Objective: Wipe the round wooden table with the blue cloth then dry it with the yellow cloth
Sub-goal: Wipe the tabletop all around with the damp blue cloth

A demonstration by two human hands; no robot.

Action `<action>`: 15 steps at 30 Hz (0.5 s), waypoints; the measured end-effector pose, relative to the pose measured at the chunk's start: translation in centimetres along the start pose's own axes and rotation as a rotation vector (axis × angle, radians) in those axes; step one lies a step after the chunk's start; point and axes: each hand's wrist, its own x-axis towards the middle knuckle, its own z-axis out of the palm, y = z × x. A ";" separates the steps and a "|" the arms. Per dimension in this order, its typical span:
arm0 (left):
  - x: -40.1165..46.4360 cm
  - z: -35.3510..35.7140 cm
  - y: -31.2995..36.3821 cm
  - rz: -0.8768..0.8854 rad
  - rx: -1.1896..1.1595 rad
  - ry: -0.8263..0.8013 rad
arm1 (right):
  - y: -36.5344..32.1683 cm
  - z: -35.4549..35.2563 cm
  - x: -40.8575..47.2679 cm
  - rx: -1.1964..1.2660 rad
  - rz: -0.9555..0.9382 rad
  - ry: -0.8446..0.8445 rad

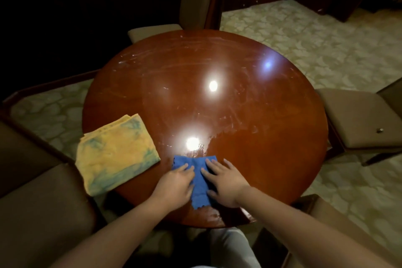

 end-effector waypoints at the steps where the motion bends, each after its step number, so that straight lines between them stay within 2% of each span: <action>1: -0.3 0.0 -0.2 -0.011 0.000 0.003 | -0.1 0.0 0.3 -0.007 -0.005 0.003; 7: 4.2 -2.7 -1.1 -0.239 -0.036 0.021 | 0.3 -3.4 6.3 0.031 0.086 0.019; 12: 2.8 -1.0 -1.0 -0.237 0.021 -0.027 | -1.0 -2.7 5.4 -0.002 0.058 0.020; 15: 0.4 0.2 -0.6 -0.251 -0.044 -0.022 | -1.4 -2.4 4.7 -0.048 -0.012 0.036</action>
